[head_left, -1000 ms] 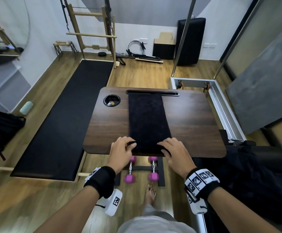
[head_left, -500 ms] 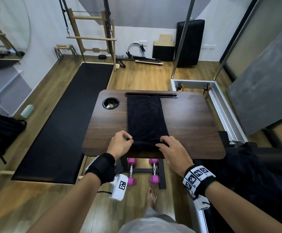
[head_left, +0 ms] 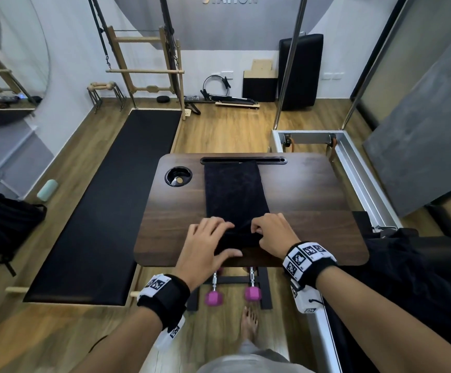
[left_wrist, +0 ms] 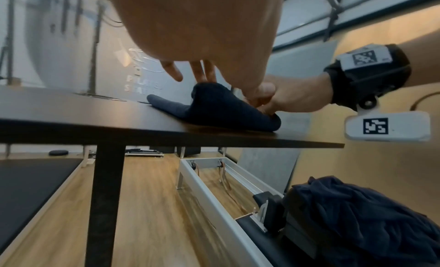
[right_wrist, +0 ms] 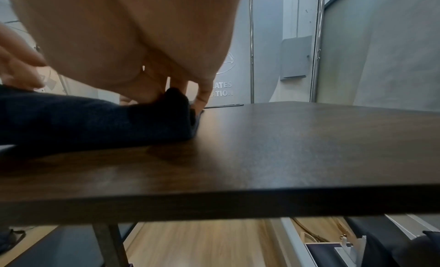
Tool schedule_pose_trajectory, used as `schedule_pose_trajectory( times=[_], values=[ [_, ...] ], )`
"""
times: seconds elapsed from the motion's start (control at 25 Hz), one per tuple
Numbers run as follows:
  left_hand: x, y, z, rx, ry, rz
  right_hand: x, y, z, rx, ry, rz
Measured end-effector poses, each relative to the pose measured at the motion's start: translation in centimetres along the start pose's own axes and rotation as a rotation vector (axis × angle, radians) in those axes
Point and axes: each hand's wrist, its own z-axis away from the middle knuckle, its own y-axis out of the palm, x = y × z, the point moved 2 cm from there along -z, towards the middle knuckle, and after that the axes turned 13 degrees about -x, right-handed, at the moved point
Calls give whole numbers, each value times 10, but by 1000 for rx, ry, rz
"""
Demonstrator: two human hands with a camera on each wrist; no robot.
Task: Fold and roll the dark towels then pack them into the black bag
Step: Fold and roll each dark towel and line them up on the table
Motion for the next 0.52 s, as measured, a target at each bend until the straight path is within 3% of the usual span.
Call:
schedule_pose_trajectory(
  times=[0.08, 0.24, 0.32, 0.44, 0.52],
  values=[
    [2, 5, -4, 64, 6, 11, -1, 1, -1, 9, 13, 2],
    [11, 9, -22, 95, -317, 187, -6, 1, -2, -29, 47, -115],
    [15, 10, -34, 171, -430, 191, -9, -1, 4, -148, 27, -113],
    [15, 14, -48, 297, -478, 77, -7, -7, 20, -499, -163, -54],
    [14, 18, -53, 358, -493, 28, -1, -3, 30, -542, -355, -73]
  ],
)
